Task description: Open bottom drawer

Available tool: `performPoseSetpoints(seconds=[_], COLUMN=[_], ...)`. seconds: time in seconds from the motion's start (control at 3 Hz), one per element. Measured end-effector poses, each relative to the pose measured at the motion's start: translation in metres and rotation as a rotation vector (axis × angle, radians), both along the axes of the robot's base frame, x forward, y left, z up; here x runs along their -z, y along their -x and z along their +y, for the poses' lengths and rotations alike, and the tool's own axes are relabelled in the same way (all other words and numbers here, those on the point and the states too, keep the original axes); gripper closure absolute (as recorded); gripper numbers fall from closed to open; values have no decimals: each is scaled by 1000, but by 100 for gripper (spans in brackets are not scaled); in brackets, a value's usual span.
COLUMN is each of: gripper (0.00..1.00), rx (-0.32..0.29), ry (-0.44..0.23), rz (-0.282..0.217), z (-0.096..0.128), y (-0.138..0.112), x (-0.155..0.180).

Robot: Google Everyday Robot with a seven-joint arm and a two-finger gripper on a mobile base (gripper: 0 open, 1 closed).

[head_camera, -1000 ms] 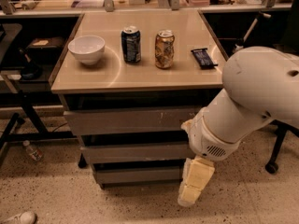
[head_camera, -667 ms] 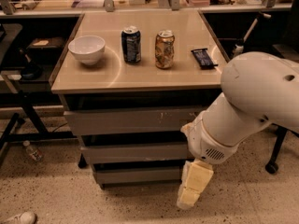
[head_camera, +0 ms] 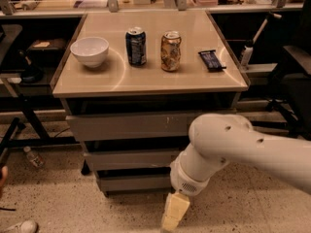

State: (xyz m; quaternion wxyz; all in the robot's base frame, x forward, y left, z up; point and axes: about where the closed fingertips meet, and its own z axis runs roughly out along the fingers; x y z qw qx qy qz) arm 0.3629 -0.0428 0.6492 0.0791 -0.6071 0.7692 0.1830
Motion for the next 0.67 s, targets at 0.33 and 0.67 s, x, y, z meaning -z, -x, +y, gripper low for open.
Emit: performPoseSetpoints(seconds=[0.33,0.67], gripper=[0,0], rx=[45,57], ry=[26,26], rz=[56,72], z=[5,8], y=[-6,-6], x=[55,64])
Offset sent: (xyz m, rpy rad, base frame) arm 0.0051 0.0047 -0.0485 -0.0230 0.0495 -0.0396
